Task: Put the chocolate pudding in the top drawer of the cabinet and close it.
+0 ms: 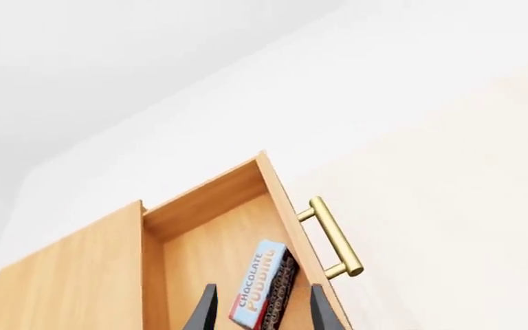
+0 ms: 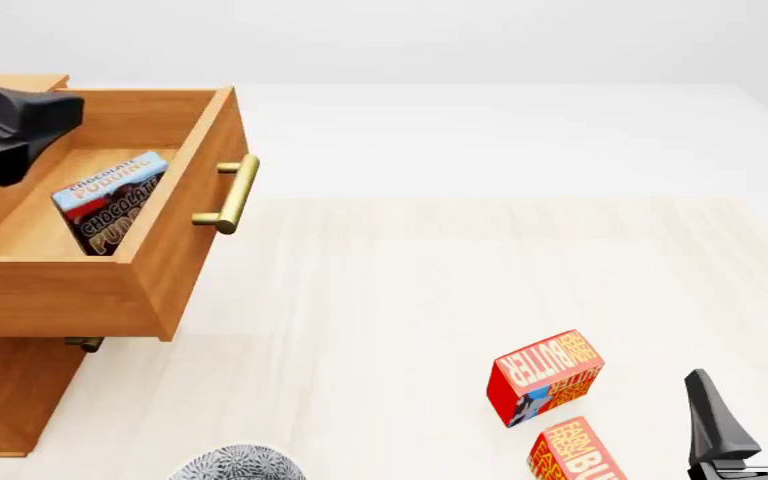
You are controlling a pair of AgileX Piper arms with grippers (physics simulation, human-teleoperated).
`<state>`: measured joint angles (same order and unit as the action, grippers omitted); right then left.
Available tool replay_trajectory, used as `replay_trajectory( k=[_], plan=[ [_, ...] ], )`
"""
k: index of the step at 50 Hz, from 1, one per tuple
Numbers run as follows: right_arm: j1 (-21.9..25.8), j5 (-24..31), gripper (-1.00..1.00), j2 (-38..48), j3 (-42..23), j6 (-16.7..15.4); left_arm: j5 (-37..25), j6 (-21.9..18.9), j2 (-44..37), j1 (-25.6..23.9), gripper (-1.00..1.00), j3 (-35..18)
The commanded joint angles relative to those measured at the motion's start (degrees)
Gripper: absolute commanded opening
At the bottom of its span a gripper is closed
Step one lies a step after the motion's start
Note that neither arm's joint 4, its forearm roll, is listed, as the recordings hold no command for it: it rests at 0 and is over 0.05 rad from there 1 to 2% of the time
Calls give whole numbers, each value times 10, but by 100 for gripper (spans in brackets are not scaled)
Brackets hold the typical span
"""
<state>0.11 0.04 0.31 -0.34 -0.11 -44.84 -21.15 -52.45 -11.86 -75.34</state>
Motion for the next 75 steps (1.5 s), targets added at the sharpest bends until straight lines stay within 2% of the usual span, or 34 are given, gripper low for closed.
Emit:
replay_trajectory(
  k=[1,30,46,69,75],
  plan=[
    [0,0,100,0,0,0,-18,6,14,-40,100,-11],
    [0,0,100,0,0,0,-16,0,29,-136,100,18],
    [0,0,100,0,0,0,39,0,7,-184,100,77],
    [0,0,100,0,0,0,81,19,-28,-241,100,127],
    [0,0,100,0,0,0,91,5,-25,-247,100,141]
  ],
)
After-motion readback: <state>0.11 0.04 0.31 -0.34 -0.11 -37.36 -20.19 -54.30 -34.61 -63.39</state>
